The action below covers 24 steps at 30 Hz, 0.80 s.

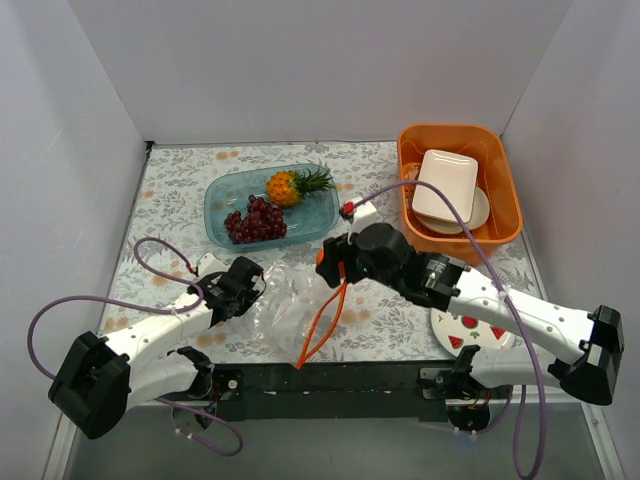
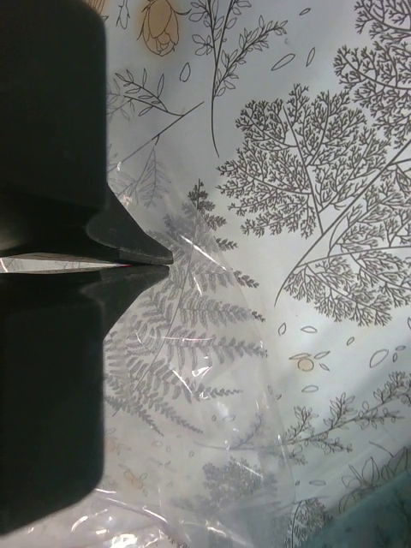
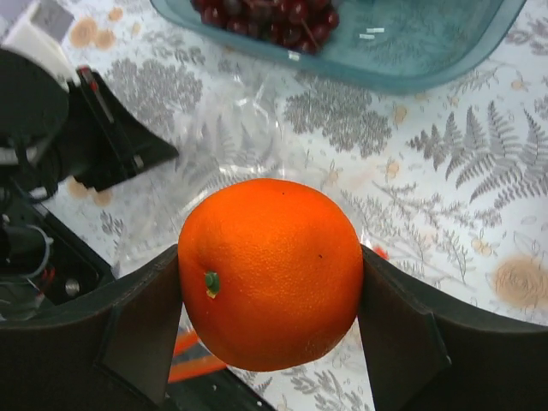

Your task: Open the zip-top bag and remove the fake food

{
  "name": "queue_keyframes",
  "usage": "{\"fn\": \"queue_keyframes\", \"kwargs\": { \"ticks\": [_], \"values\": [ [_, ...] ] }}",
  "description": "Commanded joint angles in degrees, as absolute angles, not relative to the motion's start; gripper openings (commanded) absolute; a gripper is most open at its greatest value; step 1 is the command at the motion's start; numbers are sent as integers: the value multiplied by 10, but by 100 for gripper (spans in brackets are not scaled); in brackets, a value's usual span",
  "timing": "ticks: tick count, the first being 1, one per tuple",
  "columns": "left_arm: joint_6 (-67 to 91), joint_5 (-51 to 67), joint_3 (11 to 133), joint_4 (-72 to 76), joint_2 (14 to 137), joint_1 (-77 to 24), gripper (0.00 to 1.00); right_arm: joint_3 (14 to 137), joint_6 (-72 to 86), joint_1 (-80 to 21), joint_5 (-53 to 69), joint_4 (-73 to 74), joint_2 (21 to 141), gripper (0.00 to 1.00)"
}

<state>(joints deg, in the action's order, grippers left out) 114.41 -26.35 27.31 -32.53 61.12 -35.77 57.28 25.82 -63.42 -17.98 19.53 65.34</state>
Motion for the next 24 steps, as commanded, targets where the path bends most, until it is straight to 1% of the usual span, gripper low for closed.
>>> {"fn": "queue_keyframes", "kwargs": {
  "ticks": [1,6,8,10,12,15,16,18,19,21,22,23,24],
  "values": [
    [1133,-273,306,-339,587,-355,0,634,205,-534,-78,134,731,29],
    [1102,-260,323,-326,549,-354,9,736,191,-457,-14,74,876,30],
    [1094,-258,337,-331,547,-354,11,778,188,-442,-14,71,941,34],
    [1088,-258,355,-337,547,-354,13,831,186,-435,-13,69,982,36],
    [1080,-260,364,-344,544,-352,15,872,192,-423,-7,71,1035,35],
    [1062,-258,379,-341,534,-352,18,902,198,-411,-6,69,1090,42],
    [1058,-257,381,-340,533,-352,19,914,199,-409,-4,69,1100,49],
    [1051,-252,390,-337,530,-352,20,924,200,-406,-4,69,1127,58],
    [1040,-249,394,-335,529,-352,21,930,200,-405,-4,69,1133,66],
    [1035,-242,400,-330,528,-352,23,933,199,-405,-4,69,1145,74],
    [1029,-239,403,-326,527,-352,24,933,198,-405,11,69,1147,80],
    [1020,-236,404,-318,526,-352,28,937,197,-405,11,71,1149,83],
    [1016,-233,408,-316,526,-351,29,939,195,-405,11,73,1149,91]
  ]
}}
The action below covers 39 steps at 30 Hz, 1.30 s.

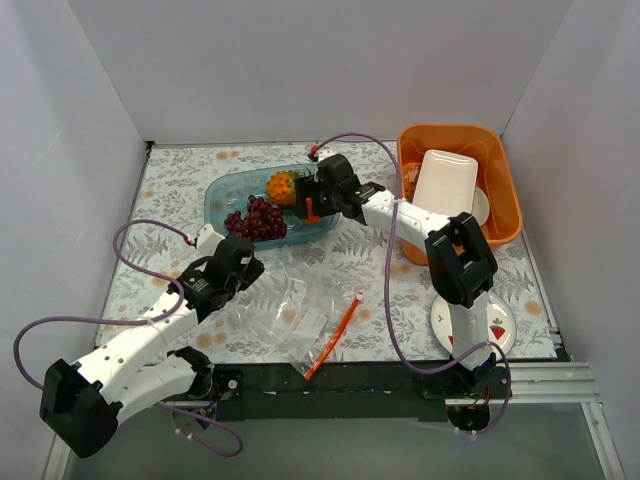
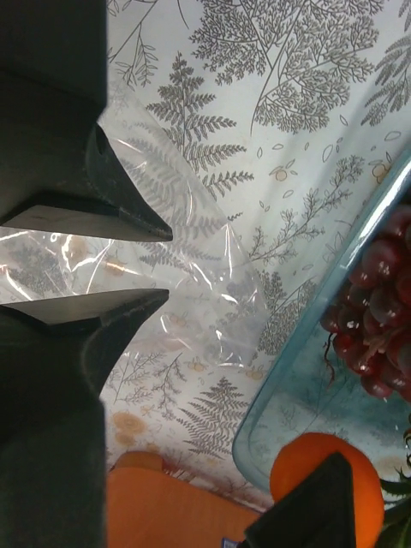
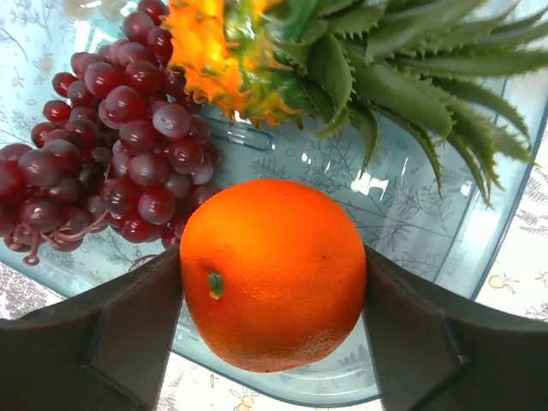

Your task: Open the zip-top bag and remove the fake food

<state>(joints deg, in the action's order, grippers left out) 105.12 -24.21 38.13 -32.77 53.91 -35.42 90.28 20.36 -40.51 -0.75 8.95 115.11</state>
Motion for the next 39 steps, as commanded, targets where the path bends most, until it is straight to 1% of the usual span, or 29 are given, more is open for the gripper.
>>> {"fn": "queue_keyframes", "kwargs": {
  "ticks": [1,7,8,9,11,12,15,18,19,20,22,23,27,28,29,31,34,39],
  "values": [
    [1012,-229,410,-314,526,-351,31,940,192,-405,10,76,1148,98],
    [978,-220,425,-301,526,-351,43,951,186,-405,7,98,1130,98],
    [974,-215,428,-295,525,-351,46,950,187,-405,5,102,1121,98],
    [956,-208,430,-290,526,-351,51,948,190,-405,4,108,1115,98],
    [940,-187,442,-282,531,-351,56,936,196,-405,4,117,1084,98],
    [924,-182,448,-280,540,-351,61,918,199,-405,4,116,1071,98],
    [884,-148,466,-265,555,-351,64,860,212,-405,4,118,1006,98],
    [861,-110,478,-244,564,-351,76,797,223,-406,4,102,923,98],
    [853,-104,480,-240,571,-351,83,752,226,-406,3,96,900,98],
    [847,-97,483,-228,575,-351,87,724,228,-405,3,84,853,98],
    [839,-70,487,-217,590,-351,94,655,236,-405,1,80,806,98],
    [834,-56,490,-204,596,-351,98,630,240,-405,-17,70,759,98],
    [821,-4,489,-167,619,-351,98,525,257,-405,-40,61,643,98],
    [819,-1,485,-158,620,-351,98,506,263,-405,-43,60,600,98],
    [820,-1,483,-150,621,-351,98,471,264,-405,-47,59,581,98],
    [820,-3,480,-148,622,-352,98,445,265,-405,-55,68,534,98],
    [817,-8,474,-150,616,-352,98,406,263,-405,-71,82,492,98],
    [798,-38,494,-170,627,-352,98,380,267,-405,-76,79,470,98]
  ]
}}
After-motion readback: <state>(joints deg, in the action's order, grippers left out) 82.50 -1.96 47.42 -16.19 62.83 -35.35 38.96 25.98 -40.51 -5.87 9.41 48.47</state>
